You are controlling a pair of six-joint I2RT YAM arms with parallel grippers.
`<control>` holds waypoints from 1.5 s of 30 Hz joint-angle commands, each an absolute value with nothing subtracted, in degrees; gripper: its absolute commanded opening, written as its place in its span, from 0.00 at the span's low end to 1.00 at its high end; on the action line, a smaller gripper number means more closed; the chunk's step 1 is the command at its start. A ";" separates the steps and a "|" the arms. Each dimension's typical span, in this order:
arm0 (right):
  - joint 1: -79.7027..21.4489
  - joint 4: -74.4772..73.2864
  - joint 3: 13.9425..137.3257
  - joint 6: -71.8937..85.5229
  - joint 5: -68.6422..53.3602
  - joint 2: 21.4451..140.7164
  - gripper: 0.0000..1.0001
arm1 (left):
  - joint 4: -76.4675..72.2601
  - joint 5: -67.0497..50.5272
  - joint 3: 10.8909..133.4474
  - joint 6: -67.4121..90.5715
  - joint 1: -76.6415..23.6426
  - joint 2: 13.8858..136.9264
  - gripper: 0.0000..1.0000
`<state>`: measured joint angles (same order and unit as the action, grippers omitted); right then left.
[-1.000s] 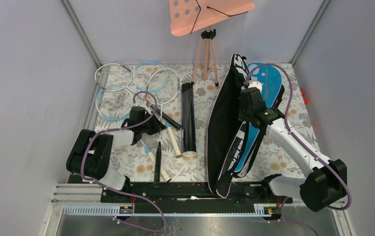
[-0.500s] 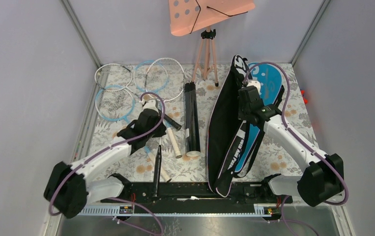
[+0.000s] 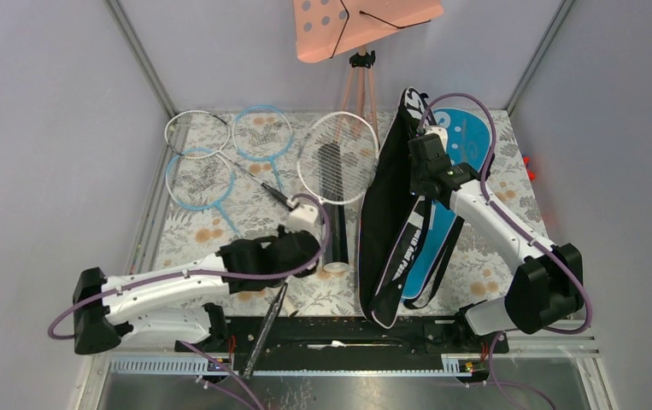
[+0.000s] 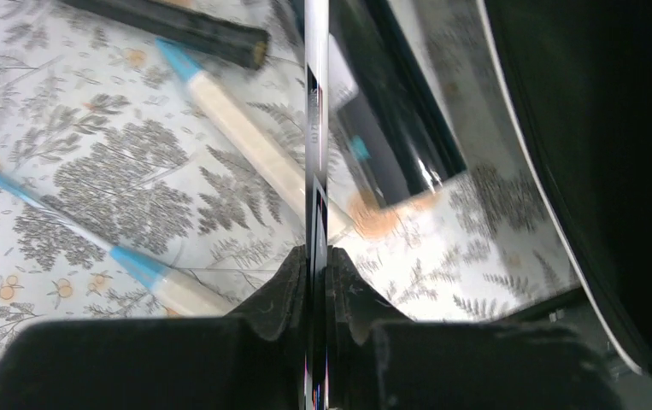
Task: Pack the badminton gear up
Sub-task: Place the racket at the center of the board, then place the racket in the racket bag.
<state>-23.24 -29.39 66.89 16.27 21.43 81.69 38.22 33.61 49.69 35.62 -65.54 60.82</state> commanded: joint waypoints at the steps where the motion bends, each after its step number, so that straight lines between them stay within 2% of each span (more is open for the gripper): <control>1: -22.94 -28.32 69.45 16.22 20.84 81.27 0.00 | 41.16 37.12 53.87 35.86 -72.90 64.29 0.00; 9: -22.86 -26.14 67.70 15.39 16.51 80.39 0.00 | 37.07 32.35 60.12 33.78 -76.29 76.01 0.00; 17: -22.94 -19.60 61.98 14.73 -1.65 77.38 0.00 | 26.37 31.23 69.87 31.24 -73.14 85.39 0.00; 23: -22.99 -15.44 56.66 16.62 -9.33 73.58 0.00 | 16.95 24.94 70.48 34.27 -66.33 88.43 0.00; 28: -22.94 -10.96 53.28 19.23 -19.52 71.94 0.00 | 8.32 26.25 70.22 33.25 -65.70 91.53 0.00; 34: -22.92 -7.54 49.19 22.66 -25.67 69.93 0.00 | 0.87 26.41 70.53 37.18 -64.18 95.25 0.00; 45: -22.99 -9.26 46.73 21.52 -26.59 69.24 0.00 | -14.14 31.69 65.75 35.17 -64.12 96.55 0.00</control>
<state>-22.39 -9.96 47.09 21.65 -20.03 71.33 3.77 27.40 66.65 36.60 -64.23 97.36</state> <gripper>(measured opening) 0.046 0.081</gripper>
